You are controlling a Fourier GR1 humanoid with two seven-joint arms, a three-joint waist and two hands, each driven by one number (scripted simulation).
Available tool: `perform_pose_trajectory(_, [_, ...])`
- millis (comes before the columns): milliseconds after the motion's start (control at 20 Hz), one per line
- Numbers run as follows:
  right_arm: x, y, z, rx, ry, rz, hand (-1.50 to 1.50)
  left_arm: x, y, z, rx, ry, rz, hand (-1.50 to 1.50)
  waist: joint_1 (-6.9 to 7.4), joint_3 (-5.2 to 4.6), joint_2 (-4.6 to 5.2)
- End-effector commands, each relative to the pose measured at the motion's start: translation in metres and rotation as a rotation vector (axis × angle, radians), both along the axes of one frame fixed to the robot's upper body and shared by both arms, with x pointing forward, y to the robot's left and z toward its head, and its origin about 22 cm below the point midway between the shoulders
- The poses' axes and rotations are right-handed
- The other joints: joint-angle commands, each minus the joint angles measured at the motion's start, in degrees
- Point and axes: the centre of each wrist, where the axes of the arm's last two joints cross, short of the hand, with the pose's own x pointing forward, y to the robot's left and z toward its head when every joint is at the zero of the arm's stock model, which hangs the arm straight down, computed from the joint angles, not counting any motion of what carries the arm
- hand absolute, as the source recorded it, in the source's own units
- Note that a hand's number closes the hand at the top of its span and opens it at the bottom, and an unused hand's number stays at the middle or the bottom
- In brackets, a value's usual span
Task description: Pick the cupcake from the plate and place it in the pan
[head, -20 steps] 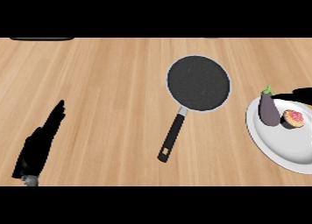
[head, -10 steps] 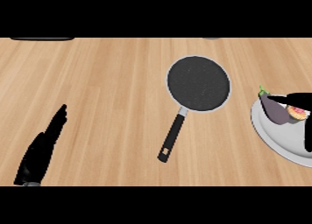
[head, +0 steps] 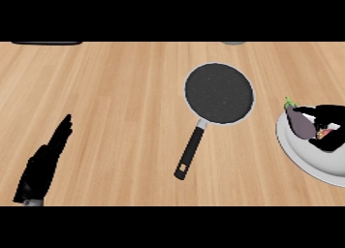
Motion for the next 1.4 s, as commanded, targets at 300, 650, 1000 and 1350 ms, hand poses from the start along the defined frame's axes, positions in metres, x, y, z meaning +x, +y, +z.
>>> perform_pose_trajectory(300, [-0.027,-0.017,-0.032,-0.103,-0.095,-0.455,1.5,0.002,0.009,-0.006,0.014,0.017,0.046,0.0,-3.63,0.63,-0.14])
perform_pose_trajectory(650, [-0.025,-0.002,-0.002,-0.227,-0.54,-0.633,1.5,-0.001,0.009,0.002,0.002,0.012,0.049,0.0,-3.53,0.64,-0.55])
perform_pose_trajectory(1000, [-0.016,0.039,0.066,-0.15,-1.112,-0.443,1.5,-0.004,0.001,-0.01,0.007,-0.003,0.049,0.0,-3.13,0.68,-0.28])
perform_pose_trajectory(1350, [-0.026,0.105,0.091,-0.019,-1.191,-0.434,1.5,-0.013,-0.006,0.001,0.002,0.007,-0.005,0.0,-0.72,0.8,0.36])
